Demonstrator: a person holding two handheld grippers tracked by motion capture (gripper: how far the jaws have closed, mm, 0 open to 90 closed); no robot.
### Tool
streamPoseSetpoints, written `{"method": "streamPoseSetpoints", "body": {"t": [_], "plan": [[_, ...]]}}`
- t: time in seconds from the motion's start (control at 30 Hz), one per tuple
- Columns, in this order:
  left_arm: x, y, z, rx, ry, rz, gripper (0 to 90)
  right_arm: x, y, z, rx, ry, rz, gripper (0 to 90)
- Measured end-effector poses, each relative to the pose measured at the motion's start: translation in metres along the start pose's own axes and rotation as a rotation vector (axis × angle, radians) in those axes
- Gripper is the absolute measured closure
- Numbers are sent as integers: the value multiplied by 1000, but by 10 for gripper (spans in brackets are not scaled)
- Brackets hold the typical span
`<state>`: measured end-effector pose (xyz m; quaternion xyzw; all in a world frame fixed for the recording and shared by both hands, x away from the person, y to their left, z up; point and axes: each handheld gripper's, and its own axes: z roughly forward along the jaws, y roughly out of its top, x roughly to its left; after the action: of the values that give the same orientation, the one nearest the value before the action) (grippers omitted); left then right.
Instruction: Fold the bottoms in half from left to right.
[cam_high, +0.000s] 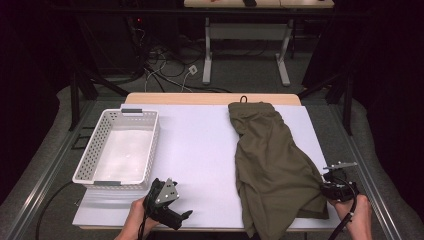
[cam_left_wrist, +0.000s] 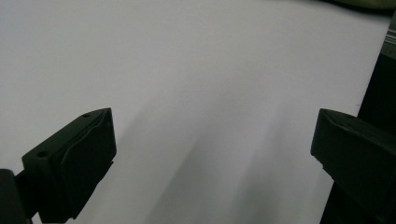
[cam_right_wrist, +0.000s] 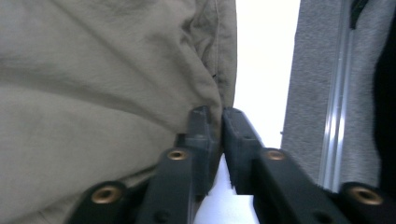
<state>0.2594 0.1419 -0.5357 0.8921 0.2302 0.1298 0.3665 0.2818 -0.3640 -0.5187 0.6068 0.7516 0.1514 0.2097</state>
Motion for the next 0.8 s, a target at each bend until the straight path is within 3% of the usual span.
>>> {"method": "streamPoseSetpoints", "body": {"t": [0.07,0.23,0.33,0.4,0.47,0.53,0.57,0.67,0.8], "plan": [[0,1,1,2,0,4,1,-1,1,0,-4,30,15,692],[-3,1,2,6,-4,10,1,1,-1,12,42,88,37,700],[-2,1,5,16,-9,8,1,-2,-2,11,49,73,69,591],[-3,1,6,20,-12,9,1,-4,-3,9,61,84,91,564],[-3,1,6,23,-12,12,1,-1,-3,12,71,118,90,629],[-3,1,6,23,-11,16,1,3,-2,11,64,117,71,855],[-3,1,5,21,-10,14,1,4,-2,11,68,137,62,886],[-2,1,5,17,-6,9,1,6,1,7,76,94,22,900],[0,1,4,14,-2,7,1,0,5,-11,-1,-5,20,900]]}}
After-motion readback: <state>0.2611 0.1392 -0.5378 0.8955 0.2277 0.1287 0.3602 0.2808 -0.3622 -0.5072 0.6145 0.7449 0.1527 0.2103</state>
